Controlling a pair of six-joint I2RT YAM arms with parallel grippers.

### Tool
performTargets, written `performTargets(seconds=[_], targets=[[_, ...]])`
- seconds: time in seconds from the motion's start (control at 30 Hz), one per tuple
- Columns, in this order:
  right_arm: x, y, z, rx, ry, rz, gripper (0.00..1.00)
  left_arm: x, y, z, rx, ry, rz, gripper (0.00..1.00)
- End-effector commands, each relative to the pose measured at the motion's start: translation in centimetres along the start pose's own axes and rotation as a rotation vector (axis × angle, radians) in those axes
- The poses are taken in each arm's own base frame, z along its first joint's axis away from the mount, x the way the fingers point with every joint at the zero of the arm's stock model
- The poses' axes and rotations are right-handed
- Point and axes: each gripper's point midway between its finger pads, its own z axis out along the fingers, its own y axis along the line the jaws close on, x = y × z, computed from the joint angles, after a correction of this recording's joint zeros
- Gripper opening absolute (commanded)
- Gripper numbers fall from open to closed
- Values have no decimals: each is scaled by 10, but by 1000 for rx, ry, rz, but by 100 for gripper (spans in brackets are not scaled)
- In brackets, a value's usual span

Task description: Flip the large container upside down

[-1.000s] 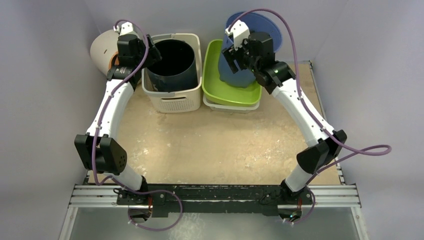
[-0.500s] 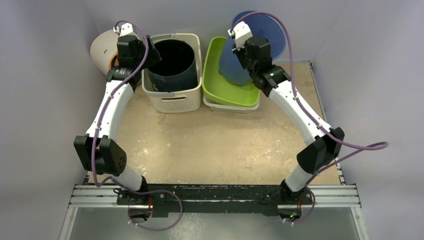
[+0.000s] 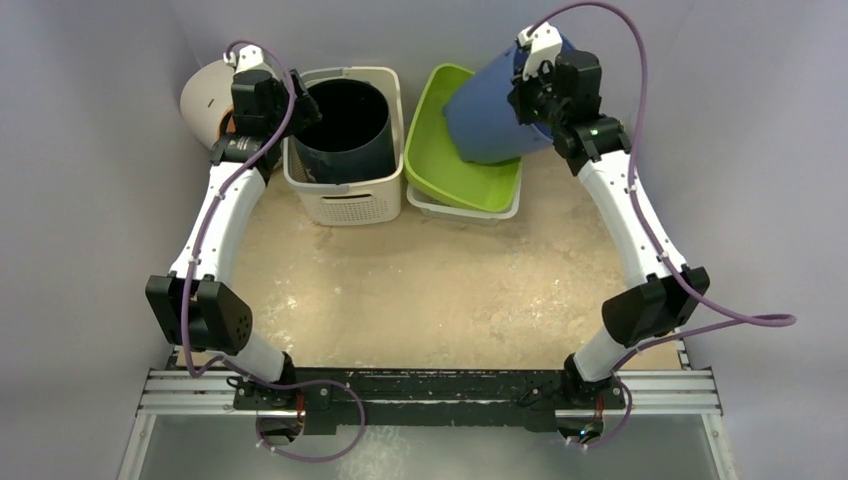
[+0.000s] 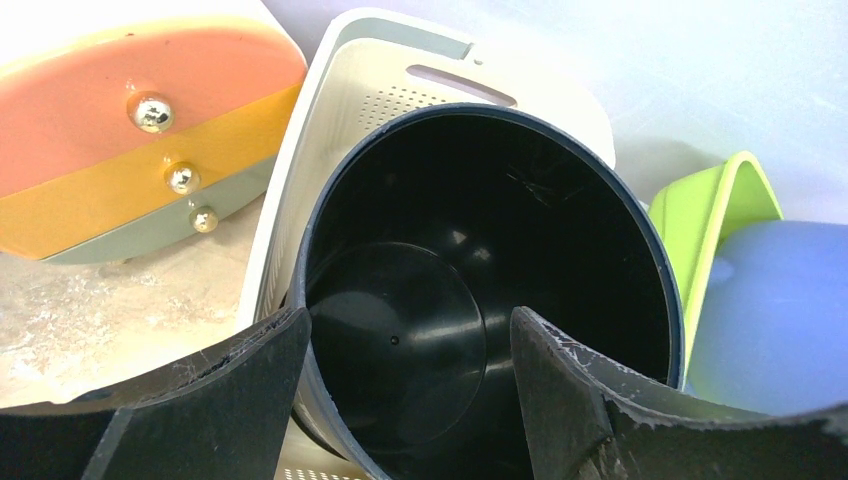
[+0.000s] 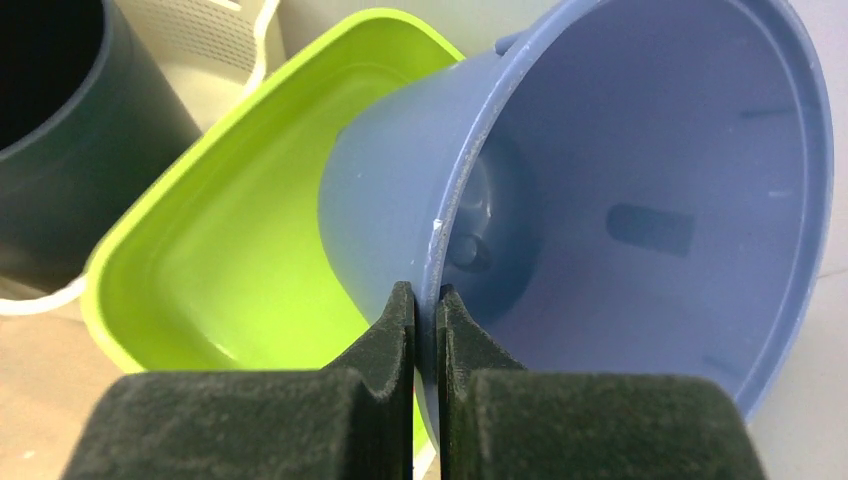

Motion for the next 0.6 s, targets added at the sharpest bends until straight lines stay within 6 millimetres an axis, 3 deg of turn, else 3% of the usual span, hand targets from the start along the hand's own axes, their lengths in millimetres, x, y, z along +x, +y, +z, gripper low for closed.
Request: performTargets(seconds=[0.0, 0.2, 0.33, 0.43, 0.57], targets=[[-88, 21, -49, -158, -218, 97, 0, -31, -10, -19, 30, -97, -12, 73], [-119, 25, -83, -222, -332, 221, 0, -37, -9, -19, 21, -116, -21, 73], [-119, 12, -103, -167, -396, 327, 0, -38, -9, -17, 20, -121, -32, 73], [-94, 6, -107, -165, -390, 434, 0, -37, -11, -15, 28, -120, -41, 73], [-42, 5, -91, -178, -307, 562, 0, -35, -13, -13, 36, -115, -43, 73]])
